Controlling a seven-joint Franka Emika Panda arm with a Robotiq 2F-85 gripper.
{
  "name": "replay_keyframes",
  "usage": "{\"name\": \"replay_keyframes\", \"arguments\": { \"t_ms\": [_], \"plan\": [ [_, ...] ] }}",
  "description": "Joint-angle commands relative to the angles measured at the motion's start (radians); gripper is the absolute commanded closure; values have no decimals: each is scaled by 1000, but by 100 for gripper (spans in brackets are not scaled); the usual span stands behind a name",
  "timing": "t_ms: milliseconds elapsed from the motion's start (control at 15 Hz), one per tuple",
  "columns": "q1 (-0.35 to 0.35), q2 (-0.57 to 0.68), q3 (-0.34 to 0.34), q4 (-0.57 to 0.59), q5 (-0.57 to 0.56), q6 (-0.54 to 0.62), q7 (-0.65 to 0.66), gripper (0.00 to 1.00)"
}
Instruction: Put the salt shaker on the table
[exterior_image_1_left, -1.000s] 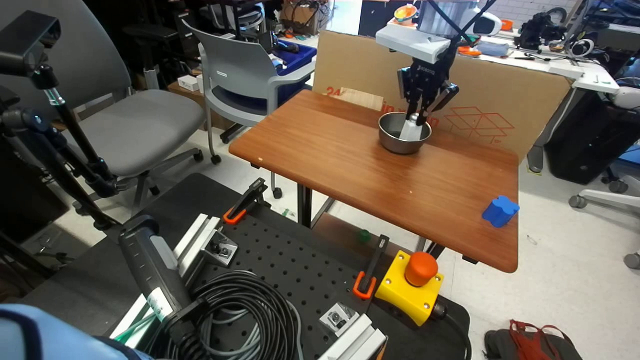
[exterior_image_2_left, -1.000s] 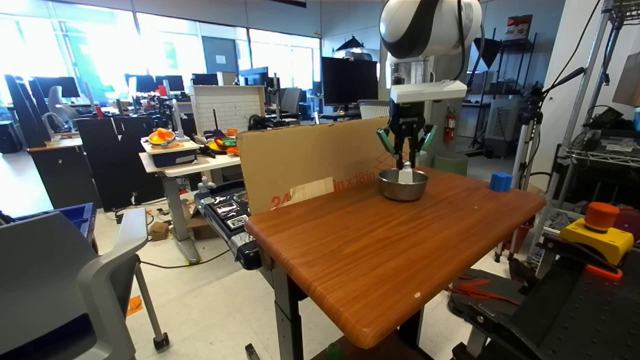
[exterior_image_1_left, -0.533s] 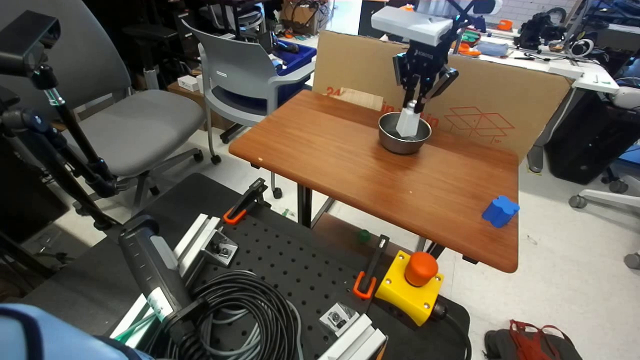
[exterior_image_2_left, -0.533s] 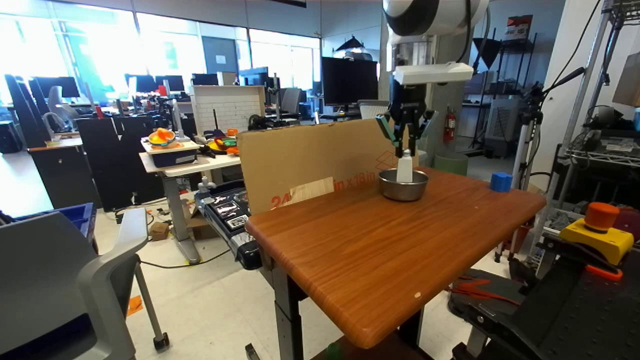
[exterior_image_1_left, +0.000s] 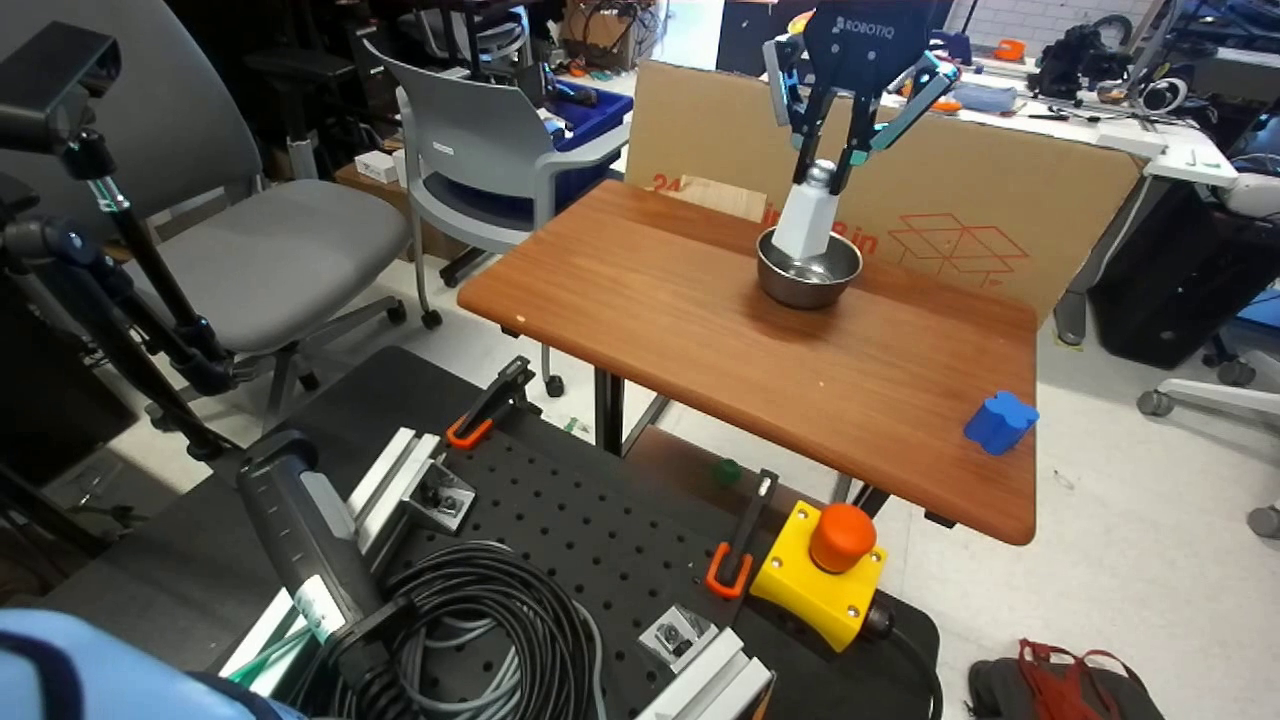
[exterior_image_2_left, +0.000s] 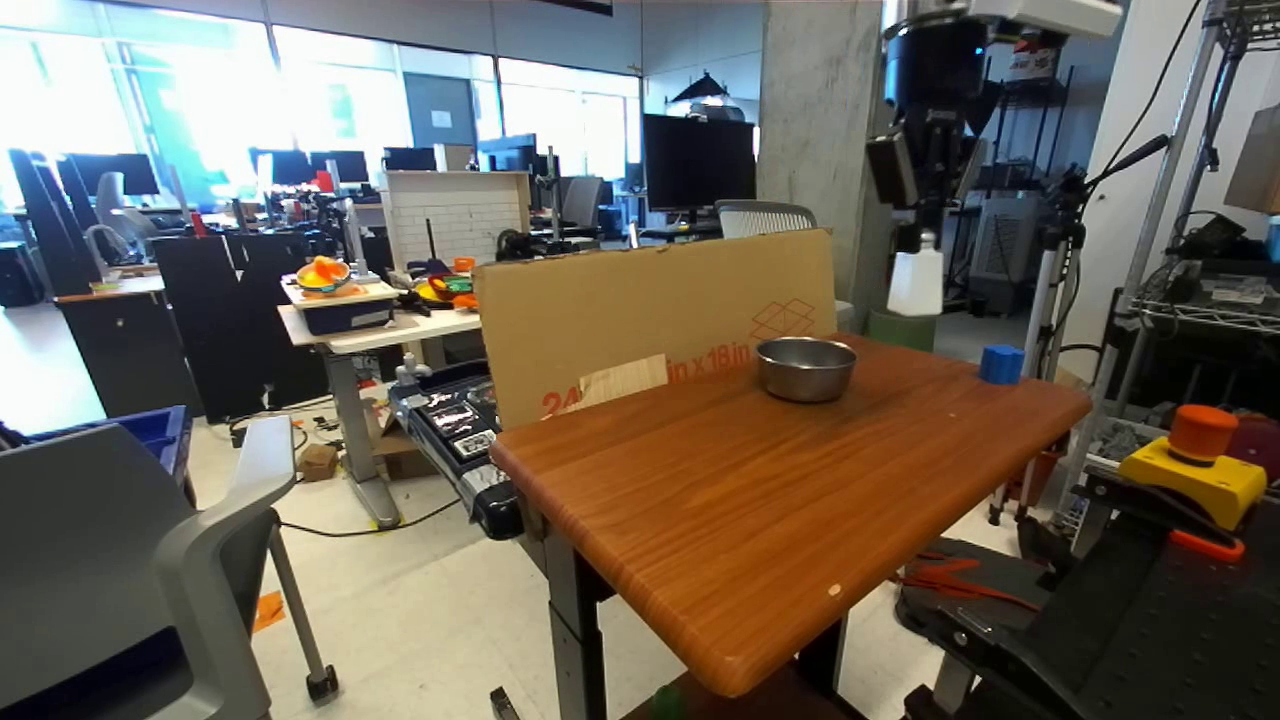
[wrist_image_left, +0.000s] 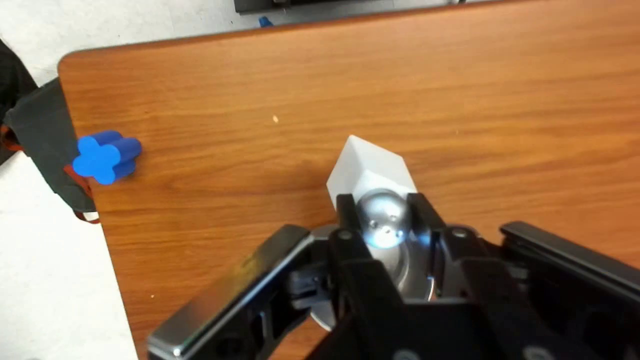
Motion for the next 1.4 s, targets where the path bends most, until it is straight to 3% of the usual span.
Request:
{"name": "replay_keyframes", "arguments": {
  "t_ms": [0,200,600,1000,1200,1267,1333],
  "plan": [
    [-22,-116,14,-127,-54,-14,-126,93],
    [-20,-100,18,-156,-96,44,-133,93],
    [-16,55,28,-124,-183,150,-74,93],
    [-5,217,11,-77,-290,184,16,93],
    [-3,226,7,-68,-325,205,38,93],
    [-3,220,6,-71,-338,200,36,46],
    [-5,209,7,-83,-342,202,31,45]
  ]
}}
